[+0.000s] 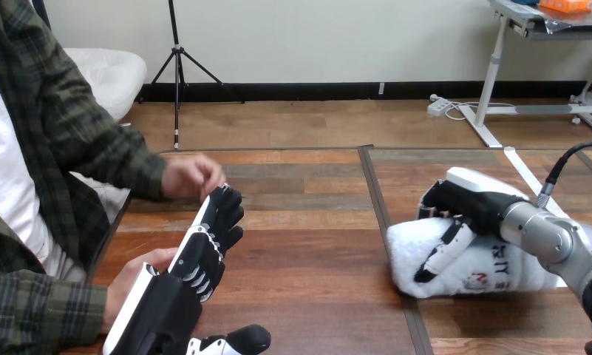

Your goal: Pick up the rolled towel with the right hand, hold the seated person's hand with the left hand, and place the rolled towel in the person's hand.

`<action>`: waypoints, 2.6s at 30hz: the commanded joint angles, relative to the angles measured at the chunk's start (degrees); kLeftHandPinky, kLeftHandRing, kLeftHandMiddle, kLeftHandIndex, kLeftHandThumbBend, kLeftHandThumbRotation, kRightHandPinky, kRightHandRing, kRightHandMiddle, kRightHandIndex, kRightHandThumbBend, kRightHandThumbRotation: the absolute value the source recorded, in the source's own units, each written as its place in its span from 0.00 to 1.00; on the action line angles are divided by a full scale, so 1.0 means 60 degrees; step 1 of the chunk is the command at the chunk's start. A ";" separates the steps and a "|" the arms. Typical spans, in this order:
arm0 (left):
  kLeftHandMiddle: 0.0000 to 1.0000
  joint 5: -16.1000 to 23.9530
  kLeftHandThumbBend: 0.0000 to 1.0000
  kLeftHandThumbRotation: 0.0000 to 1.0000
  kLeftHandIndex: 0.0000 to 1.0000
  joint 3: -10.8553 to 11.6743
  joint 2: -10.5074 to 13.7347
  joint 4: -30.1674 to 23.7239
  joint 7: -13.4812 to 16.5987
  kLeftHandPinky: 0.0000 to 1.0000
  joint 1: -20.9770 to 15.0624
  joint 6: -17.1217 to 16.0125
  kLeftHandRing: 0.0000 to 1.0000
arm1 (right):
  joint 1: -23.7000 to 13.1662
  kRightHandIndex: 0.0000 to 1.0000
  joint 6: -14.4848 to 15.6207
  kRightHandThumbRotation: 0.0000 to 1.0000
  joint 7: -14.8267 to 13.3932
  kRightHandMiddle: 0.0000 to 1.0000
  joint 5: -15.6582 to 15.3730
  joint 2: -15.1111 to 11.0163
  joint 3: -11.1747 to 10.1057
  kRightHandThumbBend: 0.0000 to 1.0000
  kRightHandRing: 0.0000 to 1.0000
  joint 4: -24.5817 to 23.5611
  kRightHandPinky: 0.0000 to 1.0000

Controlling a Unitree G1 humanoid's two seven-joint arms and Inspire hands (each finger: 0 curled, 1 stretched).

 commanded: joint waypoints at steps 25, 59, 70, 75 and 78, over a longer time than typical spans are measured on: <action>1.00 0.0093 1.00 0.51 1.00 -0.0083 -0.0024 -0.0929 0.0071 0.98 -0.0301 0.0273 0.99 | 0.0486 0.32 -0.2271 0.00 0.1401 0.27 0.2076 0.0125 -0.1294 0.77 0.21 -0.0787 0.16; 1.00 0.2587 1.00 0.44 1.00 0.0532 0.0069 -0.1768 0.1269 0.93 -0.0158 0.0128 0.98 | 0.0847 0.31 -0.2773 0.00 0.4002 0.25 0.5185 0.0441 -0.3521 0.73 0.18 -0.1089 0.13; 1.00 0.5692 1.00 0.47 1.00 0.1408 0.0117 -0.2732 0.2489 0.92 0.0140 0.0337 0.97 | 0.0955 0.31 -0.2727 0.00 0.4451 0.24 0.5737 0.0593 -0.4041 0.75 0.18 -0.1201 0.13; 1.00 0.7177 1.00 0.49 1.00 0.1835 0.0070 -0.3481 0.3013 0.93 0.0337 0.0669 0.96 | 0.0999 0.31 -0.2704 0.00 0.4521 0.24 0.5852 0.0649 -0.4154 0.75 0.18 -0.1269 0.13; 0.98 0.7998 1.00 0.49 0.99 0.2083 0.0044 -0.3942 0.3338 0.93 0.0454 0.0818 0.95 | 0.1041 0.31 -0.2695 0.00 0.4480 0.24 0.5847 0.0674 -0.4171 0.75 0.18 -0.1343 0.13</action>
